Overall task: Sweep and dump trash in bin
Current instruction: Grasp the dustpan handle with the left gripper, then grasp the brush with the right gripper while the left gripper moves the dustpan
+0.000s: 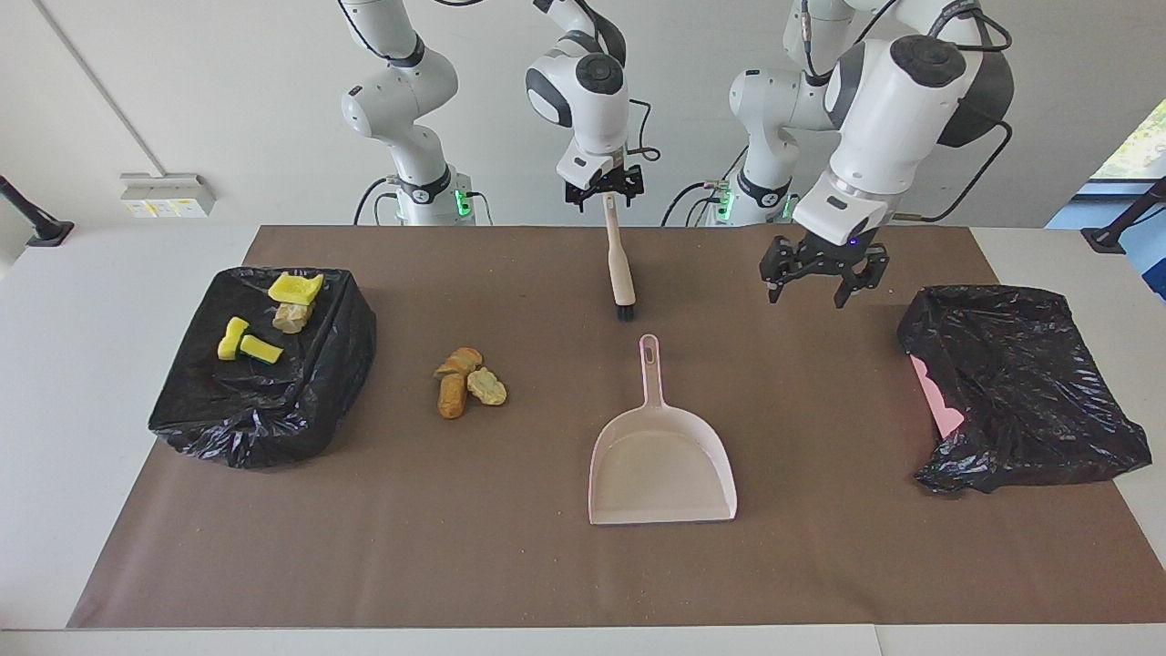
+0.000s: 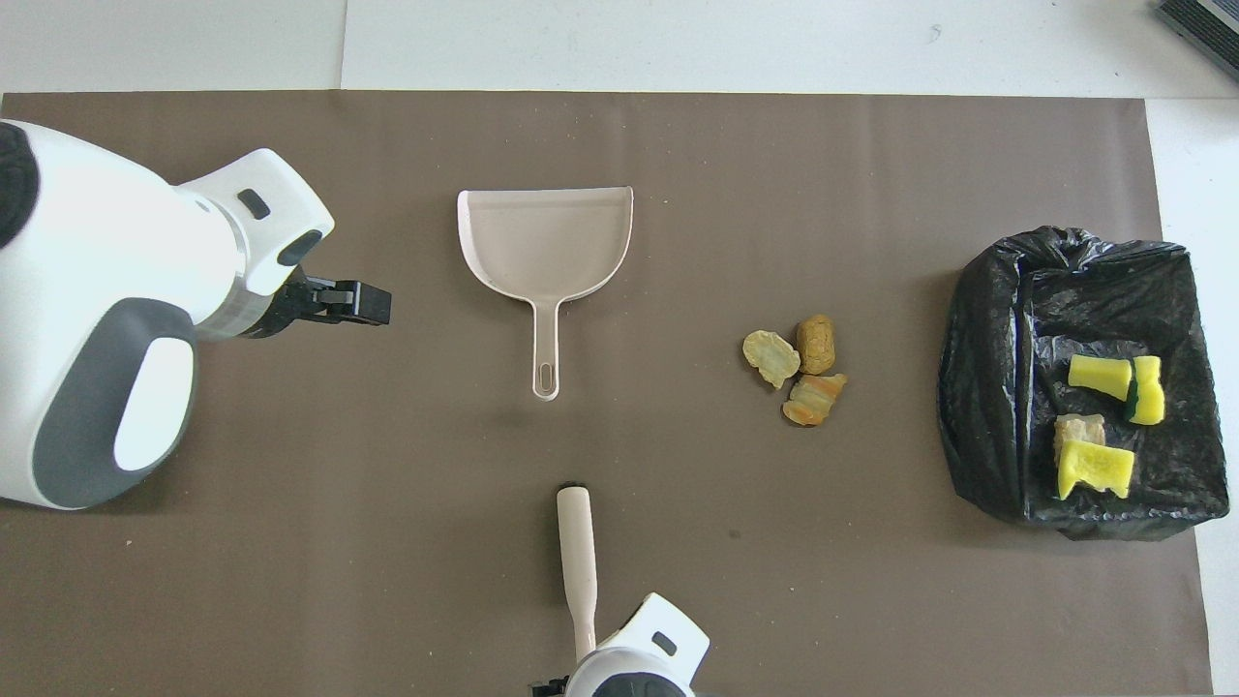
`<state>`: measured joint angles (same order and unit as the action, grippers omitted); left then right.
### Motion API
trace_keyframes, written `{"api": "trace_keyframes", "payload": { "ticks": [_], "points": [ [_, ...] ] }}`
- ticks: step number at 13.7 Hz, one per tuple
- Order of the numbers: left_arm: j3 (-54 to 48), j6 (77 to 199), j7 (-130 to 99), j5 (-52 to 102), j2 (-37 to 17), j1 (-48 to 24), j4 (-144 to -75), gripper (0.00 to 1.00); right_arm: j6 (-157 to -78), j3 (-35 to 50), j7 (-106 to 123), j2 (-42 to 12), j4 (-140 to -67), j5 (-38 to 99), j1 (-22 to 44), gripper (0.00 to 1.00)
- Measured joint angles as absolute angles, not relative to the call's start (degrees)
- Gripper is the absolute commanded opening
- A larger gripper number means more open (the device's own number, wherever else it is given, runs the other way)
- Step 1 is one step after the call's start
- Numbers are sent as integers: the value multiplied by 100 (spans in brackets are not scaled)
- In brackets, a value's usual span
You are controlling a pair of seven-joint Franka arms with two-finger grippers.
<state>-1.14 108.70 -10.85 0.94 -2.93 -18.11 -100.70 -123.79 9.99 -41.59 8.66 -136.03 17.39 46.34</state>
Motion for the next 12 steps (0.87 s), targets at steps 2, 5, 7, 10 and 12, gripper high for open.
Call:
{"api": "trace_keyframes", "payload": {
  "ticks": [2,5,7,10,12],
  "points": [
    [-119,11366,-1571,56,-664,-2186,-10131,100,-12944,1001,-4287,756,-13876,1766,4866,100],
    [-126,12098,-2192,-177,-1402,-2805,-10165,100,-13186,990,-4311,510,-13950,1767,4935,72],
    [-129,12464,-2380,-186,-1730,-3055,-10172,100,-13196,981,-4311,480,-13949,1767,4935,10],
    [-128,12850,-2730,-192,-2037,-3218,-10244,100,-13200,980,-4311,478,-13935,1767,4935,0],
    [-128,13018,-2864,-192,-2238,-3283,-10256,87,-13205,972,-4312,468,-13923,1769,4933,0]
  ]
}}
